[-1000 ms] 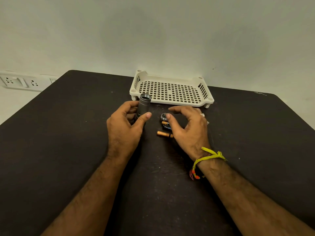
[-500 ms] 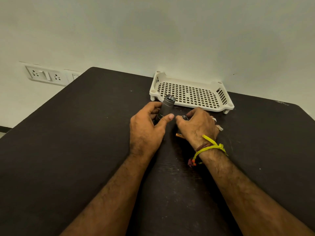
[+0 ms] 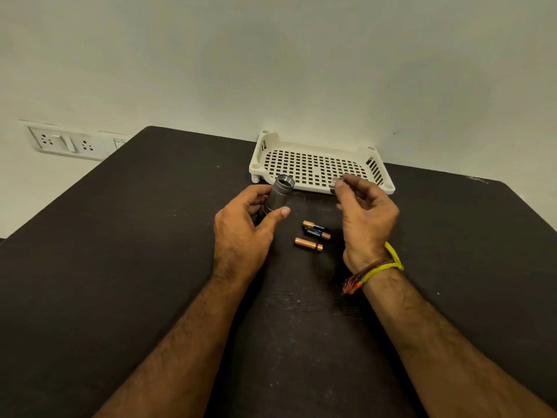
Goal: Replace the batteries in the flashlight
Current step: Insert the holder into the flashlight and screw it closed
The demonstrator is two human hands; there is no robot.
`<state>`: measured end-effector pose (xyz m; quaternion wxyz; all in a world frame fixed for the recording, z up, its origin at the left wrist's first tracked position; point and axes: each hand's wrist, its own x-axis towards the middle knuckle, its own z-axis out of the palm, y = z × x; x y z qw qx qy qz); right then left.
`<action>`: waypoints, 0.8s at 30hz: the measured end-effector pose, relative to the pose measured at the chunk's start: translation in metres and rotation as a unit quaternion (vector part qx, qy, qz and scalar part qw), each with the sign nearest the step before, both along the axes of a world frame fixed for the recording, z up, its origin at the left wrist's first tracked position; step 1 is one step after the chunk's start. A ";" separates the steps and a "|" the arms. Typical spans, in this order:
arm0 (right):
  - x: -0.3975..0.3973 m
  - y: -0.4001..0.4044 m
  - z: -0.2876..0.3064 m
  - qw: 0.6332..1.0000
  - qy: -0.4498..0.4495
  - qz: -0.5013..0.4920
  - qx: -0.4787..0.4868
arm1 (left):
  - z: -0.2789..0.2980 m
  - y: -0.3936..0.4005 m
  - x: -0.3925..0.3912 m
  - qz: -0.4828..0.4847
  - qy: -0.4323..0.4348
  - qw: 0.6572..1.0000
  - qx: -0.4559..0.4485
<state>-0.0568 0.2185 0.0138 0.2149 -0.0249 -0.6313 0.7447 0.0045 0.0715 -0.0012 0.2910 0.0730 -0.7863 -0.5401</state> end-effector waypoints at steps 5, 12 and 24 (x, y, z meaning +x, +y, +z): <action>0.010 0.013 0.000 0.998 0.007 0.038 -0.056 | 0.005 -0.001 0.003 -0.052 -0.024 0.998 -0.001; 0.023 0.025 -0.013 0.997 -0.002 0.079 0.014 | 0.009 0.000 0.005 -0.089 -0.049 0.995 -0.013; 0.018 0.016 -0.011 0.993 0.047 0.110 -0.001 | 0.009 -0.002 0.005 -0.076 -0.054 0.995 -0.020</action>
